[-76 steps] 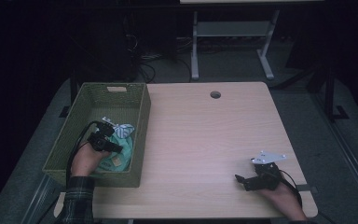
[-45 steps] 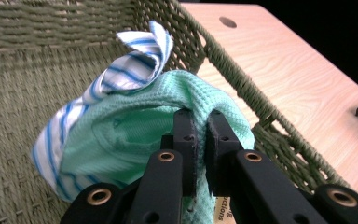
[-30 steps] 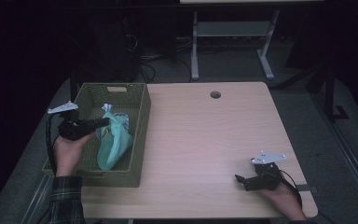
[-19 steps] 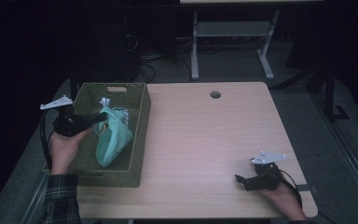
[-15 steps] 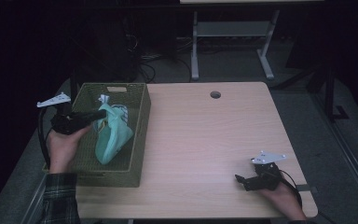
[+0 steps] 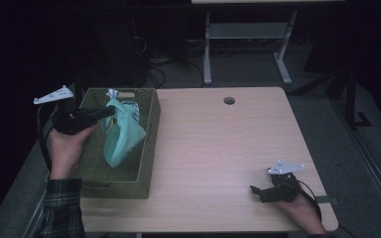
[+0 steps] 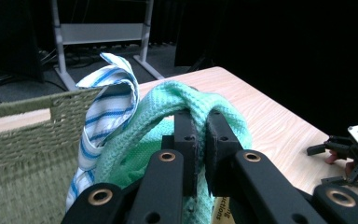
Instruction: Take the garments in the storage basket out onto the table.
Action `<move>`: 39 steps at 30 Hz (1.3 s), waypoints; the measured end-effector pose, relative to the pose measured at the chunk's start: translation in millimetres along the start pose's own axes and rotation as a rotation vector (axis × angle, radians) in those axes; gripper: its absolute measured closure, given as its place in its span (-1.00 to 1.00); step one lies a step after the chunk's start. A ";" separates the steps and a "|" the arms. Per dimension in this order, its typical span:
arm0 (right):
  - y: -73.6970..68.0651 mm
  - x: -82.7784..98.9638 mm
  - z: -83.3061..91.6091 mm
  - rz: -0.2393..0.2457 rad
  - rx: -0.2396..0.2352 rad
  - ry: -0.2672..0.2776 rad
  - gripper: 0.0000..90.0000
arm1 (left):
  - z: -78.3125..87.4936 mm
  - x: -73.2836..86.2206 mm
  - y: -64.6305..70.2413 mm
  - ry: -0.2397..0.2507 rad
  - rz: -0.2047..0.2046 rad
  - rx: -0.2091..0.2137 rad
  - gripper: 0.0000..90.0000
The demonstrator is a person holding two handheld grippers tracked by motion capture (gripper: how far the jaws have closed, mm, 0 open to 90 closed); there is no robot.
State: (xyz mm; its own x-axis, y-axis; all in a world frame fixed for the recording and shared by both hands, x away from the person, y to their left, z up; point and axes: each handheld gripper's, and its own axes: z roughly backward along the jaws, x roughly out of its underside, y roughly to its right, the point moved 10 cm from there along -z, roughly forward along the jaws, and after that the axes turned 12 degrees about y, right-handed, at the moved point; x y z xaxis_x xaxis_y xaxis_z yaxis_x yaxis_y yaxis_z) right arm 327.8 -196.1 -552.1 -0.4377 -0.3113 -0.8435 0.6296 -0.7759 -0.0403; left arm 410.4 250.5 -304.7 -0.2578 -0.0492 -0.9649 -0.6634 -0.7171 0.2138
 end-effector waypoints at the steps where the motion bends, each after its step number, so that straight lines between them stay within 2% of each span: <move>1: 0.0 0.0 0.0 0.000 0.000 0.000 -0.86 | -1.1 -2.2 1.7 0.003 -0.005 0.004 0.88; 20: -0.1 0.0 0.0 0.000 0.000 0.000 -0.86 | -32.8 -41.7 44.2 0.030 -0.068 0.091 0.88; 28: 0.0 0.0 0.0 0.000 -0.001 0.000 -0.86 | -51.0 -46.2 64.8 0.032 -0.078 0.139 0.88; 39: -0.1 -0.1 -0.1 -0.001 0.000 0.002 -0.86 | -80.7 -42.2 93.3 0.008 -0.092 0.203 0.88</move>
State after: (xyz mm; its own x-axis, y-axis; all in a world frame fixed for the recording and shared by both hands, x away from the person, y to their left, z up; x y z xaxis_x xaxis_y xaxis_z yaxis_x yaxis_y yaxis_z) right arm 327.9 -196.0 -552.1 -0.4370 -0.3096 -0.8445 0.6292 -0.7762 -0.0410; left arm 416.1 129.6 -256.3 -0.1847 0.0037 -0.9828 -0.8118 -0.5642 0.1505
